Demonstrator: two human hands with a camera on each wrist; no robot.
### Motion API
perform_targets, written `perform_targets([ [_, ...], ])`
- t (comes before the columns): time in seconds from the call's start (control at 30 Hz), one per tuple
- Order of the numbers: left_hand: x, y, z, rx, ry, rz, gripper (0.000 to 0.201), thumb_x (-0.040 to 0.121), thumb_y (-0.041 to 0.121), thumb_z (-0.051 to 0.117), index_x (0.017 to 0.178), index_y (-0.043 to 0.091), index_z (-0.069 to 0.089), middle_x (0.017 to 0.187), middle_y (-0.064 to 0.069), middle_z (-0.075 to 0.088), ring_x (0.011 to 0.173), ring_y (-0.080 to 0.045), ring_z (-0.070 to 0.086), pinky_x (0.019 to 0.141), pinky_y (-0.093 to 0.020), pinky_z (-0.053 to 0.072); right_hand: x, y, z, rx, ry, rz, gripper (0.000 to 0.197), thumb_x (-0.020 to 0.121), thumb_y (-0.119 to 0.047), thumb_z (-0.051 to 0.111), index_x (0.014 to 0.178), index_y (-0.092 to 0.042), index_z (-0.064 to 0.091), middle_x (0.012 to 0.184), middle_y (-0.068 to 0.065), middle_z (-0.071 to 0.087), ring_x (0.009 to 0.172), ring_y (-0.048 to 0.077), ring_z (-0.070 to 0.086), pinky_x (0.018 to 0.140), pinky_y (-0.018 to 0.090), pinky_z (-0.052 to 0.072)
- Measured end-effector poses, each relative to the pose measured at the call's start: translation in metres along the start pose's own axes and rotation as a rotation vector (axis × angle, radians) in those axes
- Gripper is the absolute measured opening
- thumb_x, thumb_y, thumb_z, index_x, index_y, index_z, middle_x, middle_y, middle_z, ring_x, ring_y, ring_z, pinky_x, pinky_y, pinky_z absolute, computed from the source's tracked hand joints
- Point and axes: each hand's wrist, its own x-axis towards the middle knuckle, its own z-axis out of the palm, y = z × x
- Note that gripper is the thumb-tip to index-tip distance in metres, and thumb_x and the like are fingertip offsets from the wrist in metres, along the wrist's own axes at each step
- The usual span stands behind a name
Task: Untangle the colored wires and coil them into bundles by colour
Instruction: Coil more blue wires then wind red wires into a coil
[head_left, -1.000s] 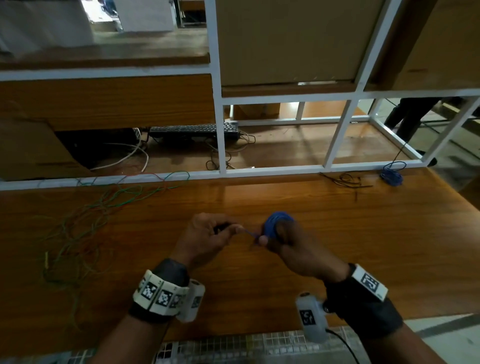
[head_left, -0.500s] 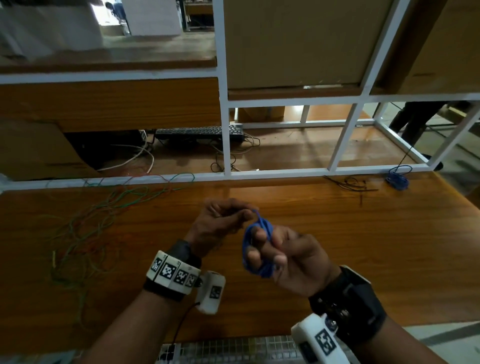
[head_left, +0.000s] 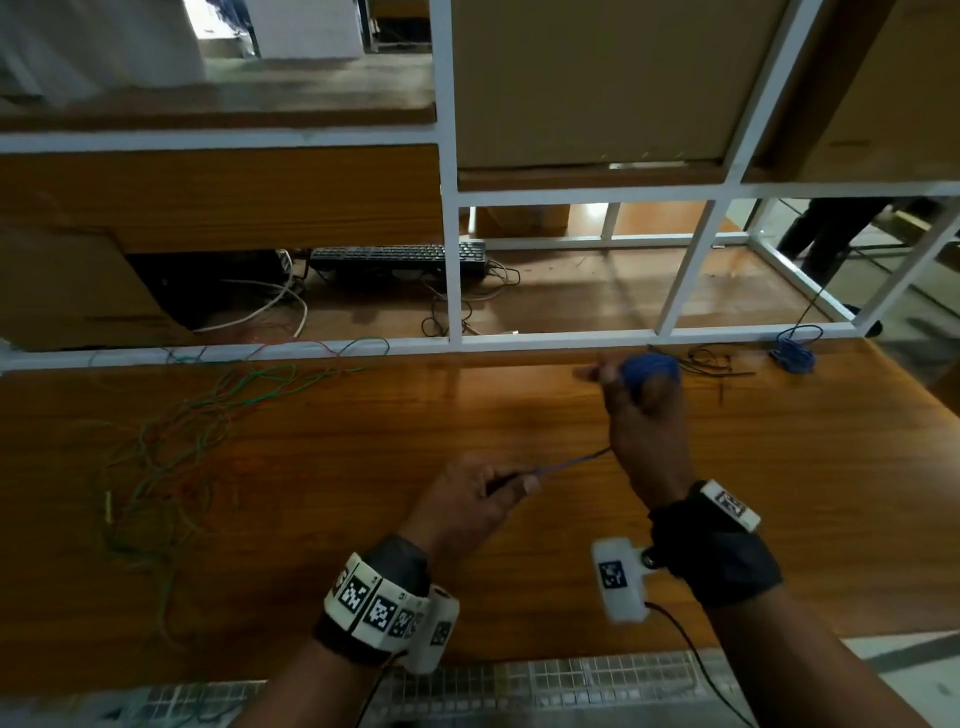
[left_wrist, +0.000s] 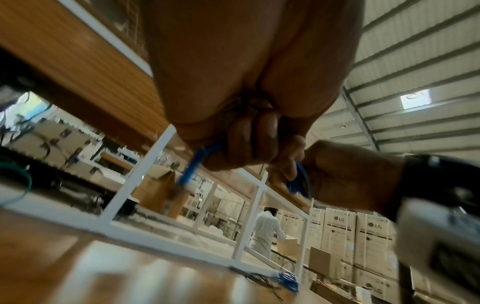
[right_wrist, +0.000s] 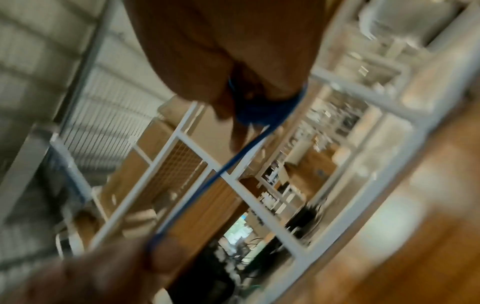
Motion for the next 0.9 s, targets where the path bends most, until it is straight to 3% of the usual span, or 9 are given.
perform_targets([
  [0.1,0.004,0.003,-0.020,0.217,0.046,0.123,0.029,0.091,0.059,0.050,0.098,0.038,0.070,0.069,0.003,0.065,0.054,-0.019,0.056,0.047,-0.044,0.049,-0.014,0.025,-0.001,-0.312,-0.441,0.004,0.048,0.100,-0.060,0.053,0.074,-0.019,0.061,0.073,0.001,0.062,0.070,0.018,0.064,0.069,0.049,0.054],
  [0.17,0.005,0.010,-0.035,0.252,0.072,0.167,0.023,0.092,0.047,0.056,0.099,0.031,0.071,0.075,0.012,0.067,0.061,-0.012,0.060,0.052,-0.037,0.053,-0.028,0.018,-0.004,-0.308,-0.730,0.056,0.059,0.100,-0.068,0.042,0.069,-0.019,0.052,0.064,0.006,0.053,0.057,0.025,0.050,0.062,0.055,0.046],
  [0.23,0.007,0.018,-0.047,0.244,0.074,0.212,0.019,0.090,0.037,0.061,0.099,0.025,0.073,0.080,0.017,0.066,0.069,-0.008,0.063,0.057,-0.029,0.055,-0.041,0.000,-0.007,-0.148,-0.958,0.237,0.063,0.105,-0.065,0.031,0.083,-0.015,0.063,0.076,0.004,0.069,0.072,0.023,0.062,0.076,0.050,0.050],
  [0.3,0.010,0.023,-0.054,0.152,0.034,0.220,0.020,0.090,0.032,0.064,0.098,0.017,0.074,0.079,0.011,0.068,0.071,-0.011,0.065,0.061,-0.031,0.057,-0.048,-0.010,-0.011,0.140,-1.049,0.385,0.064,0.108,-0.057,0.034,0.099,0.000,0.063,0.091,0.014,0.073,0.107,0.029,0.068,0.101,0.048,0.047],
  [0.47,0.019,0.026,-0.057,-0.112,-0.008,0.231,0.019,0.089,0.019,0.065,0.100,0.006,0.073,0.084,-0.007,0.071,0.073,-0.017,0.066,0.064,-0.029,0.056,-0.056,-0.023,-0.011,0.572,-1.086,0.375,0.027,0.107,-0.026,0.048,0.104,-0.001,0.058,0.086,0.015,0.068,0.122,0.045,0.058,0.104,0.041,0.045],
  [0.57,0.018,0.025,-0.031,-0.459,0.014,0.172,0.023,0.091,0.016,0.063,0.100,-0.004,0.069,0.079,-0.013,0.066,0.062,-0.017,0.057,0.052,-0.026,0.045,-0.053,-0.040,-0.011,0.915,-1.061,0.426,0.021,0.106,-0.023,0.053,0.104,-0.003,0.058,0.083,0.017,0.067,0.113,0.039,0.062,0.101,0.037,0.048],
  [0.67,0.012,0.023,0.008,-0.654,0.092,0.065,0.025,0.091,0.036,0.064,0.093,0.013,0.074,0.062,-0.003,0.058,0.047,-0.016,0.043,0.041,-0.028,0.034,-0.044,-0.047,-0.011,1.191,-0.890,0.427,0.020,0.105,-0.020,0.052,0.101,-0.001,0.058,0.075,0.018,0.064,0.105,0.034,0.066,0.096,0.039,0.052],
  [0.77,0.006,0.029,0.034,-0.703,0.147,-0.074,0.023,0.099,0.024,0.051,0.093,0.013,0.070,0.053,0.005,0.051,0.038,-0.005,0.035,0.038,-0.018,0.029,-0.038,-0.045,-0.013,1.271,-0.682,0.461,0.033,0.105,-0.031,0.054,0.088,-0.003,0.060,0.060,0.012,0.058,0.088,0.032,0.068,0.086,0.035,0.055],
  [0.9,-0.002,0.043,0.040,-0.644,0.144,-0.120,0.032,0.101,0.039,0.044,0.093,0.028,0.073,0.069,0.005,0.060,0.052,-0.011,0.042,0.047,-0.024,0.030,-0.038,-0.038,-0.015,1.198,-0.507,0.512,0.053,0.100,-0.049,0.057,0.062,-0.013,0.055,0.039,0.003,0.047,0.055,0.017,0.062,0.063,0.026,0.055],
])
